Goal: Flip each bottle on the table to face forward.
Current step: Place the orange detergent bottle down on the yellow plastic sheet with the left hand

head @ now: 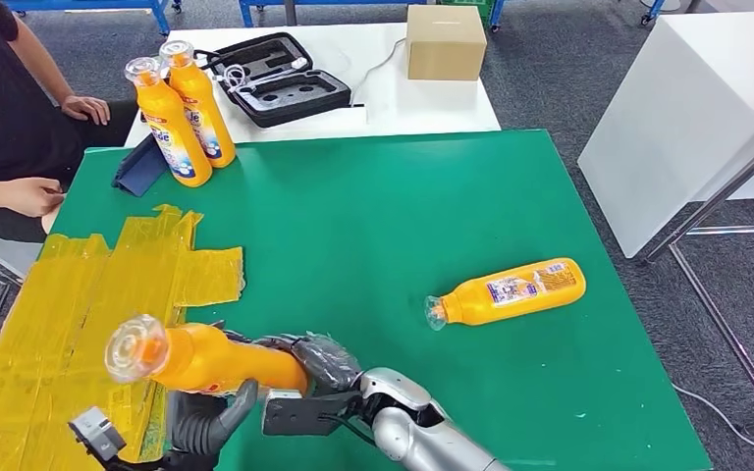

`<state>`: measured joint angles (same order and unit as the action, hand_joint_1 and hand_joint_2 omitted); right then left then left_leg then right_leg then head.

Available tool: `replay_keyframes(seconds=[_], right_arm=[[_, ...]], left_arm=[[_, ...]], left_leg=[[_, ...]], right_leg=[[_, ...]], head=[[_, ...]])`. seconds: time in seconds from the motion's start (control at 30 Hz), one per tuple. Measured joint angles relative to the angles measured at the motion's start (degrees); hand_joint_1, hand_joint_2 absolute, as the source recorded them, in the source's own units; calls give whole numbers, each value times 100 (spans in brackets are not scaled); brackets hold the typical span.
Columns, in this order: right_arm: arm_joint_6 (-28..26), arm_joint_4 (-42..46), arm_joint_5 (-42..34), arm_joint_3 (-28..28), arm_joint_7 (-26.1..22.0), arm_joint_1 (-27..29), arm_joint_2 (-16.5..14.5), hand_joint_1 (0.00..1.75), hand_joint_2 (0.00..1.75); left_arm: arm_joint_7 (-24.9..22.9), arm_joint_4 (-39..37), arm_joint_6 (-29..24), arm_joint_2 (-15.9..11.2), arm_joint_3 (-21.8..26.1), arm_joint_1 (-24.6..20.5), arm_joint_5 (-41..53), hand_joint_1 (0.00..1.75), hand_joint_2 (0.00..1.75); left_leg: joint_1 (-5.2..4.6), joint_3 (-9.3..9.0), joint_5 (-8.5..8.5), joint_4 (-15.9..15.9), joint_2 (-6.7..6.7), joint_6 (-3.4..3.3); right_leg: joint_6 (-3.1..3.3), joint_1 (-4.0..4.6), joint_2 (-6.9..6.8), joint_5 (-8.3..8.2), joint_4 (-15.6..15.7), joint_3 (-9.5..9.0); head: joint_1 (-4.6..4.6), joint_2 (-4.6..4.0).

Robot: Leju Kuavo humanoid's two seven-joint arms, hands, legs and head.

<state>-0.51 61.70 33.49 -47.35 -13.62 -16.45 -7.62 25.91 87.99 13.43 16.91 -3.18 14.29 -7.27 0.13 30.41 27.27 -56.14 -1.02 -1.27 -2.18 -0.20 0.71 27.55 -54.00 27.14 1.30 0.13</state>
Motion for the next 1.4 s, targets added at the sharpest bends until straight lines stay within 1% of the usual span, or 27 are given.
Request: replay_keyframes(seconds=[0.03,0.13,0.3,0.37,0.43,0.57,0.67,0.73,0.8,0.9,1.0,1.13,1.23,1.33,1.4], right_arm=[[-95,124,87,33,40,73,45,0,0],[-168,774,182,325,95,399,321,0,0],[-153,1871,315,1194,-39,940,897,0,0],[-147,2228,304,1512,-97,1087,1133,0,87],[-129,2505,262,1796,-143,1169,1343,0,175],[-91,2880,211,2192,-166,1235,1669,0,175],[-40,3109,126,2476,-167,1298,1949,0,175],[45,3266,40,2728,-180,1386,2185,0,175],[167,3398,-71,3018,-228,1504,2419,0,175],[334,3529,-193,3395,-282,1645,2690,0,175],[523,3564,-263,3616,-283,1707,2875,0,175],[711,3456,-263,3785,-288,1618,3006,0,175],[765,3284,-232,3794,-301,1475,3037,0,175],[769,3129,-165,3789,-284,1346,3074,0,175],[765,3032,-115,3787,-261,1269,3095,0,175]], left_arm=[[26,92,-247,-2,25,3,393,175,175],[62,456,-1053,-10,233,31,1711,175,175],[239,1011,-2110,-21,799,91,3296,175,175],[327,1156,-2639,-23,999,103,3850,175,175],[355,1248,-2990,-28,1172,108,4154,175,175],[280,1297,-3673,-44,1376,106,5031,175,175],[-35,1159,-4021,-123,1440,67,5906,175,175],[-304,911,-4089,-227,1449,27,6569,175,175],[-475,607,-4096,-337,1425,-2,6968,175,175],[-596,222,-4081,-465,1361,-60,7171,175,175],[-736,-133,-3987,-582,1226,-156,7392,173,175],[-998,-704,-3981,-737,916,-382,7714,0,175],[-1236,-1104,-4097,-816,705,-595,7828,0,175],[-1354,-1349,-4160,-864,587,-733,7831,0,175],[-1386,-1434,-4174,-890,551,-796,7825,0,87]], left_leg=[[0,0,0,0,-1,0],[-1,3,0,0,-2,0],[-3,5,0,0,-10,0],[-5,5,0,-1,-13,0],[-5,4,0,-1,-13,0],[-5,0,0,-2,-13,-1],[-5,-2,0,-3,-17,-1],[-5,-1,0,-3,-20,-1],[-6,2,0,-3,-19,-1],[-8,5,1,-4,-17,-2],[-8,4,1,-4,-18,-2],[-8,1,-1,-4,-19,-4],[-7,-3,-5,-4,-20,-7],[-7,-4,-8,-4,-21,-7],[-7,-4,-9,-4,-22,-7]], right_leg=[[0,0,0,0,0,0],[0,-1,-1,0,0,1],[0,-3,-5,0,1,2],[0,-4,-5,0,2,1],[-1,-5,-5,-1,2,1],[-1,-5,-5,-1,2,0],[-1,-5,-13,-1,2,-1],[-1,-5,-20,-1,3,-2],[-1,-6,-20,-1,3,-1],[-1,-7,-17,-1,3,2],[-2,-8,-19,-1,4,2],[-2,-7,-20,-1,4,-5],[-2,-6,-22,-2,3,-12],[-2,-6,-23,-2,2,-15],[-2,-6,-23,-2,2,-16]], head=[[1,0],[1,0],[-1,0],[1,0],[1,0],[1,0],[2,0],[1,0],[1,0],[1,0],[2,0],[2,0],[3,0],[2,0],[3,0]])
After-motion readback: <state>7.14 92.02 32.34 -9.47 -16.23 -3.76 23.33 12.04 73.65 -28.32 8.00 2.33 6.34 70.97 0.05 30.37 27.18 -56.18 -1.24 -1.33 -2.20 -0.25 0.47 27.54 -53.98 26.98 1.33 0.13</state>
